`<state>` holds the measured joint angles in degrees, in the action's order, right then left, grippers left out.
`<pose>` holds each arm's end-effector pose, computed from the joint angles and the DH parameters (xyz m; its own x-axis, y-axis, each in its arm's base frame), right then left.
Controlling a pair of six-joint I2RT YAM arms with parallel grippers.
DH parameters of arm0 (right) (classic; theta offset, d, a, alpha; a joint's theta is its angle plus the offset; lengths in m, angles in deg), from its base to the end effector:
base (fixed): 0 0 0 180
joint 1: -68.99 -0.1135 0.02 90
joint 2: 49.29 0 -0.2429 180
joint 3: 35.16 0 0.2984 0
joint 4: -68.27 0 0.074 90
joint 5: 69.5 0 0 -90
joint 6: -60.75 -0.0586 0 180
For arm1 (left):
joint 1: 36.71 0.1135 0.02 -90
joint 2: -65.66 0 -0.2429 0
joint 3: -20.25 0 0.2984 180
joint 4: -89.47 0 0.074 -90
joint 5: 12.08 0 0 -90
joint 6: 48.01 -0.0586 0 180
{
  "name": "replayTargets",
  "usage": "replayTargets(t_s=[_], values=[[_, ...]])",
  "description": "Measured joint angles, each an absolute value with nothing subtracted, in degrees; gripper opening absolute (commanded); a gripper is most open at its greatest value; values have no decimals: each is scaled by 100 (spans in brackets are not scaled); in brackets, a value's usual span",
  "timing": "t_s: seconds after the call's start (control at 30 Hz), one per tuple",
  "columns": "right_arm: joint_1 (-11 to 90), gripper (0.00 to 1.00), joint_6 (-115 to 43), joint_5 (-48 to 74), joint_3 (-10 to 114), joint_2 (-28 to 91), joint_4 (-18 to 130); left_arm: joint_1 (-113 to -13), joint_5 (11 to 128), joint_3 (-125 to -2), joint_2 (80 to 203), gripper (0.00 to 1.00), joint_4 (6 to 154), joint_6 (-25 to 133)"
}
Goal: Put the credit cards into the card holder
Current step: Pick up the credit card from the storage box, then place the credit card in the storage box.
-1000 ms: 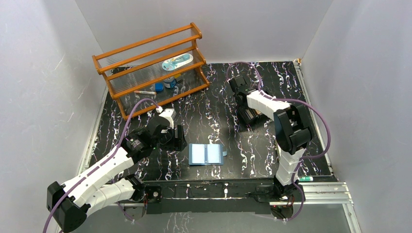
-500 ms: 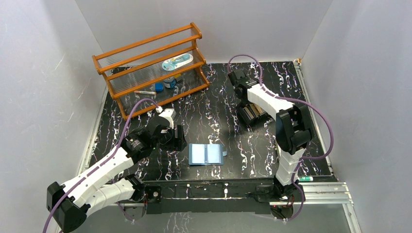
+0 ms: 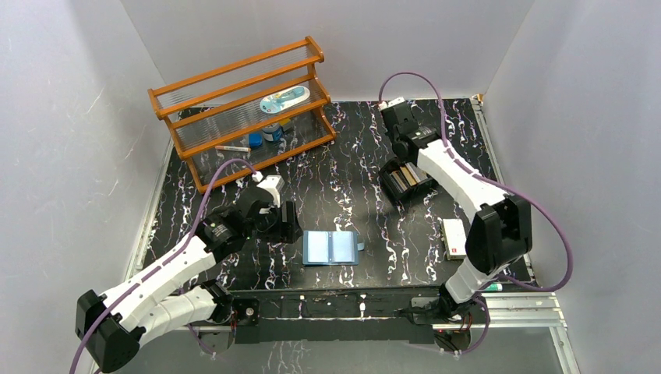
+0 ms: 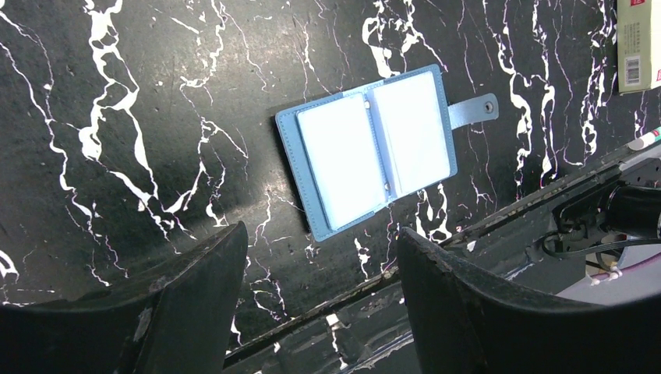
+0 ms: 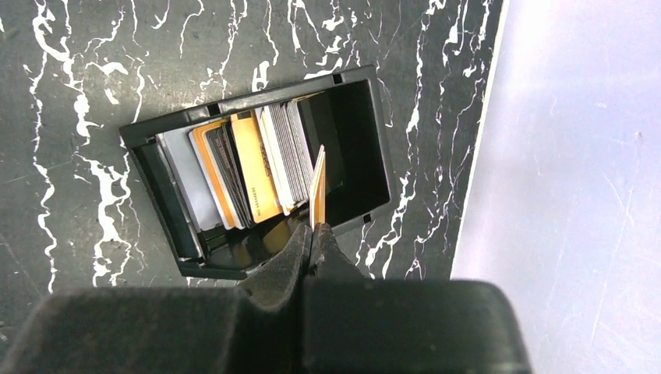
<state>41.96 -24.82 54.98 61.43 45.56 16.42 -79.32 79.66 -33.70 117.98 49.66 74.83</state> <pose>0.3867 0.1601 0.2707 -0.6775 -0.4171 -0.6058 -0.1039 0.8697 -0.4826 0.2029 -0.1842 0.2323 -0.7397 -0.0561 -0.6706 0.3071 0.8586 -0.4105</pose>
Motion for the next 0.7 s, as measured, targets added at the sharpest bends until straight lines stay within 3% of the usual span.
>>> replayTargets(t_s=[0.4, 0.6, 0.7], values=[[4454, 0, -1208, 5616, 4980, 5371, 3607, -7932, 7898, -3230, 11723, 69, 5036, 7566], [4710, 28, -974, 5528, 4906, 5605, 3948, -7932, 7898, -3230, 11723, 69, 5034, 7564], [4766, 36, -1040, 5391, 4952, 5621, 3819, -7932, 7898, -3230, 11723, 69, 5034, 7564]])
